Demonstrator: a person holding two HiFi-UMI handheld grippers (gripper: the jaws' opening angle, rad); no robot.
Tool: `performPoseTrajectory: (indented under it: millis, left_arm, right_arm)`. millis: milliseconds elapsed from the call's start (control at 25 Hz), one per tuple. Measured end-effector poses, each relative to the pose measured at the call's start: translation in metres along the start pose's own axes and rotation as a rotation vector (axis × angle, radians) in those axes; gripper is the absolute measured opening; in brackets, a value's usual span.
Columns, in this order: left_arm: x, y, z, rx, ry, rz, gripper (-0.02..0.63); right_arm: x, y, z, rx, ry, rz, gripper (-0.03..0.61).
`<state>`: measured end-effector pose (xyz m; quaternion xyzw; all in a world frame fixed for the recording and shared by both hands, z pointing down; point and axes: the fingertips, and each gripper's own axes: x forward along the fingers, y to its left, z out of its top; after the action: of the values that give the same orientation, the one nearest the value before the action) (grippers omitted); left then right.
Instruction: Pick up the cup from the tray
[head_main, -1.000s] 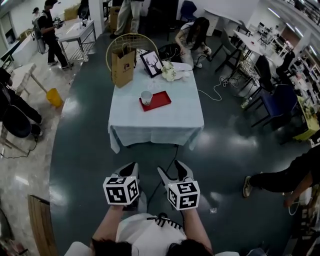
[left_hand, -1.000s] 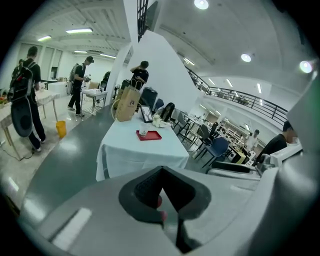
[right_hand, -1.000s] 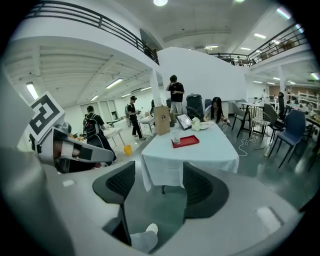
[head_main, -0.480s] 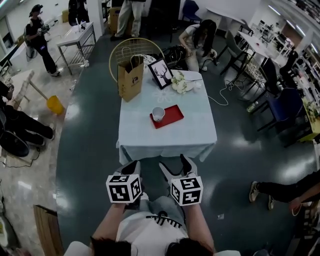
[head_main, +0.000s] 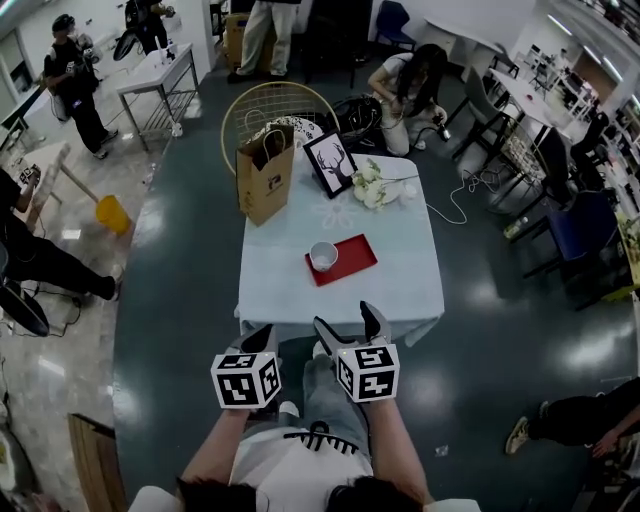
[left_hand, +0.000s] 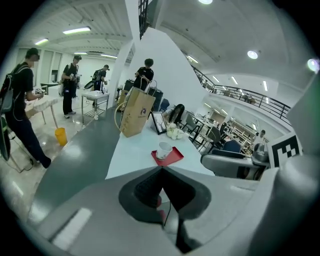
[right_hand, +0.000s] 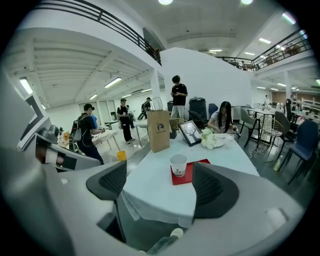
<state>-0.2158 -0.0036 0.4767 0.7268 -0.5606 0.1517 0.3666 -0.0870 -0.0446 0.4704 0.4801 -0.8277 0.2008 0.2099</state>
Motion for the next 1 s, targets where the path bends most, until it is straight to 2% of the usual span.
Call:
performPoseTrajectory:
  millis: [280, 600, 1000]
  left_arm:
    - [0.06, 0.007, 0.023, -0.044, 0.03, 0.021, 0.002]
    - [0.124, 0.023, 0.044, -0.109, 0.078, 0.07, 0.0]
    - [0.181, 0.033, 0.044, -0.152, 0.148, 0.135, 0.002]
  right_arm:
    - [0.074, -0.029, 0.0, -0.045, 0.098, 0.035, 0.429]
    - [0.151, -0.061, -0.002, -0.042, 0.174, 0.072, 0.439]
    - [0.215, -0.068, -0.019, -0.119, 0.277, 0.161, 0.463]
